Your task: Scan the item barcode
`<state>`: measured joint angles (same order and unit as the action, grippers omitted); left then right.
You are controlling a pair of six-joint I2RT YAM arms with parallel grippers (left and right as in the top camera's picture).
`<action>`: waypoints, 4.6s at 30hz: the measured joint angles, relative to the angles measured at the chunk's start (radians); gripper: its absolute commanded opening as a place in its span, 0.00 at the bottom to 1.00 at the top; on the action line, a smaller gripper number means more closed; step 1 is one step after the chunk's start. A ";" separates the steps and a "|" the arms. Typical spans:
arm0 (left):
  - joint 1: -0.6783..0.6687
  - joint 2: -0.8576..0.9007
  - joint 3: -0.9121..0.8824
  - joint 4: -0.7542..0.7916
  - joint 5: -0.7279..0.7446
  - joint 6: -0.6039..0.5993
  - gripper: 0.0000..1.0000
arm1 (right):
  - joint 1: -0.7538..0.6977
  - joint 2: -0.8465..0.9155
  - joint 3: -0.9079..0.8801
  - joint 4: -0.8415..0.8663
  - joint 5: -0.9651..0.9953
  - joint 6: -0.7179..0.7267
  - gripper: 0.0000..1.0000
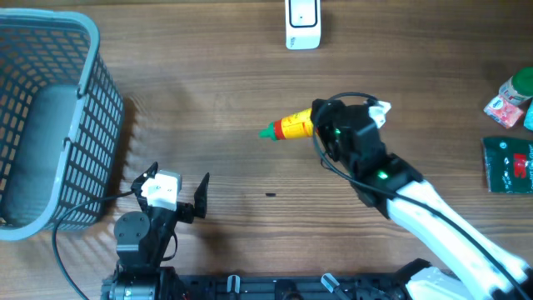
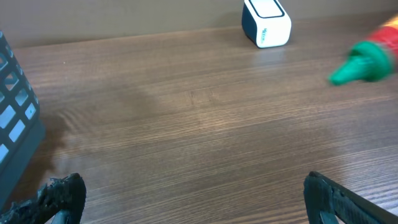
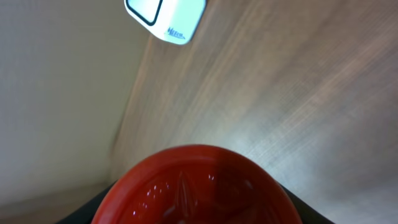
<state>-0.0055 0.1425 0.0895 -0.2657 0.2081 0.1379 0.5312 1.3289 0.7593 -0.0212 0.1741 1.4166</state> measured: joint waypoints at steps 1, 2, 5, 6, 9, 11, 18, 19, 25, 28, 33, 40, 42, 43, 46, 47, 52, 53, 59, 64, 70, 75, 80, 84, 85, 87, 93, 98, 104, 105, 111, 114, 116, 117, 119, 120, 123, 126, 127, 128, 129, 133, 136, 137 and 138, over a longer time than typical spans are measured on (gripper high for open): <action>0.000 0.000 0.000 -0.001 0.000 0.000 1.00 | -0.004 0.038 0.000 0.054 -0.005 -0.013 0.48; 0.000 0.002 0.000 0.000 0.000 0.000 1.00 | -0.011 0.086 -0.002 0.153 -0.020 -0.031 0.48; 0.000 0.002 -0.001 0.000 0.000 0.000 1.00 | -0.046 0.186 -0.005 0.412 -0.076 -0.107 0.48; 0.000 0.002 -0.001 0.000 0.000 0.000 1.00 | -0.061 0.212 -0.005 0.499 -0.099 -0.127 0.48; 0.000 0.002 -0.001 0.000 0.000 0.000 1.00 | -0.129 0.280 0.000 0.713 -0.176 -0.174 0.48; 0.000 0.002 -0.001 0.000 0.000 0.000 1.00 | -0.173 0.312 0.008 0.753 -0.203 -0.176 0.48; 0.000 0.002 -0.001 0.000 0.000 0.000 1.00 | -0.327 0.552 0.150 0.839 -0.348 -0.154 0.49; 0.000 0.002 -0.001 0.000 0.000 0.000 1.00 | -0.333 0.580 0.183 0.841 -0.361 -0.153 0.49; 0.000 0.003 -0.001 0.000 0.000 0.000 1.00 | -0.337 0.766 0.464 0.815 -0.433 -0.146 0.49; 0.000 0.003 -0.001 0.000 0.000 0.000 1.00 | -0.337 0.860 0.623 0.743 -0.451 -0.146 0.50; 0.000 0.003 -0.001 0.000 0.000 0.000 1.00 | -0.346 1.027 0.871 0.639 -0.462 -0.154 0.50; 0.000 0.003 -0.001 0.000 0.000 0.000 1.00 | -0.360 1.101 0.993 0.549 -0.443 -0.161 0.50; 0.000 0.003 -0.001 0.000 0.000 0.000 1.00 | -0.367 1.101 0.998 0.549 -0.439 -0.162 0.50; 0.000 0.003 -0.001 0.000 0.000 0.000 1.00 | -0.372 1.101 0.998 0.553 -0.443 -0.162 0.51; 0.000 0.003 -0.001 0.000 0.000 0.000 1.00 | -0.398 1.106 0.998 0.593 -0.481 -0.165 0.53; 0.000 0.003 -0.001 0.000 0.000 0.000 1.00 | -0.406 1.109 0.998 0.610 -0.494 -0.168 0.53; 0.000 0.003 -0.001 0.000 0.000 0.000 1.00 | -0.444 1.122 0.999 0.640 -0.567 -0.221 0.51; 0.000 0.003 -0.001 0.000 0.000 0.000 1.00 | -0.447 1.125 0.999 0.651 -0.586 -0.239 0.48; 0.000 0.003 -0.001 0.000 0.000 0.000 1.00 | -0.451 1.126 1.013 0.634 -0.736 -0.331 0.46; 0.000 0.003 -0.001 0.000 0.000 0.000 1.00 | -0.477 1.071 1.014 0.441 -0.867 -0.412 0.44; 0.000 0.003 -0.001 -0.001 0.000 0.000 1.00 | -0.632 0.863 1.036 -0.163 -0.923 -0.637 0.40; 0.000 0.003 -0.001 0.000 0.000 0.000 1.00 | -0.800 0.791 1.049 -0.492 -0.683 -0.805 0.45; 0.000 0.003 -0.001 0.000 0.000 0.000 1.00 | -0.877 0.798 1.036 -0.584 -0.302 -0.945 0.56; 0.000 0.003 -0.001 0.000 0.000 0.000 1.00 | -0.870 0.808 1.036 -0.514 -0.003 -0.997 0.56; 0.000 0.003 -0.001 0.000 0.000 0.000 1.00 | -0.869 0.814 1.036 -0.499 0.038 -1.000 0.56; 0.000 0.003 -0.001 0.000 0.000 0.000 1.00 | -0.868 0.830 1.037 -0.466 0.111 -1.019 0.58; 0.000 0.003 -0.001 0.000 0.000 0.000 1.00 | -0.871 0.892 1.048 -0.435 0.251 -1.102 0.70; 0.000 0.003 -0.001 0.000 0.000 0.000 1.00 | -0.879 0.943 1.047 -0.426 0.357 -1.139 0.81; 0.000 0.003 -0.001 0.000 0.000 0.000 1.00 | -0.882 0.945 1.045 -0.412 0.393 -1.150 0.99; 0.000 0.003 -0.001 0.000 0.000 0.000 1.00 | -0.882 0.945 1.045 -0.412 0.392 -1.152 0.99; 0.000 0.003 -0.001 0.000 0.000 0.000 1.00 | -0.882 0.940 1.070 -0.504 0.284 -1.114 1.00; 0.000 0.003 -0.001 0.000 0.000 0.000 1.00 | -0.882 0.895 1.116 -0.553 0.138 -1.080 1.00; 0.000 0.003 -0.001 0.000 0.000 0.000 1.00 | -0.881 0.836 1.147 -0.557 0.027 -1.071 1.00; 0.000 0.003 -0.001 0.000 0.000 0.000 1.00 | -0.881 0.797 1.156 -0.556 -0.026 -1.069 1.00; 0.000 0.003 -0.001 0.000 0.000 0.000 1.00 | -0.876 0.674 1.170 -0.551 -0.142 -1.063 1.00; 0.000 0.003 -0.001 0.000 0.000 0.000 1.00 | -0.873 0.606 1.179 -0.551 -0.193 -1.062 1.00; 0.000 0.003 -0.001 0.000 0.000 0.000 1.00 | -0.862 0.415 1.212 -0.570 -0.307 -1.061 1.00; 0.000 0.003 -0.001 0.000 0.000 0.000 1.00 | -0.857 0.226 1.228 -0.634 -0.414 -1.058 1.00; 0.000 0.003 -0.001 0.000 0.000 0.000 1.00 | -0.858 0.164 1.228 -0.657 -0.447 -1.057 0.99; 0.000 0.003 -0.001 0.000 0.000 0.000 1.00 | -0.858 0.121 1.230 -0.672 -0.470 -1.057 1.00; 0.000 0.003 -0.001 0.000 0.000 0.000 1.00 | -0.858 0.070 1.231 -0.696 -0.496 -1.054 1.00; 0.000 0.003 -0.001 0.000 0.000 0.000 1.00 | -0.858 -0.054 1.231 -0.750 -0.549 -1.054 1.00; 0.000 0.003 -0.001 0.000 0.000 0.000 1.00 | -0.857 -0.162 1.231 -0.813 -0.563 -1.054 1.00; 0.000 0.003 -0.001 0.000 0.000 0.000 1.00 | -0.857 -0.191 1.231 -0.843 -0.567 -1.054 1.00; 0.000 0.003 -0.001 0.000 0.000 0.000 1.00 | -0.858 -0.213 1.231 -0.866 -0.570 -1.054 1.00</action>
<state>-0.0055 0.1459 0.0887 -0.2661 0.2081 0.1383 -0.3264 1.1160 1.9903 -0.8875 -0.3954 0.3626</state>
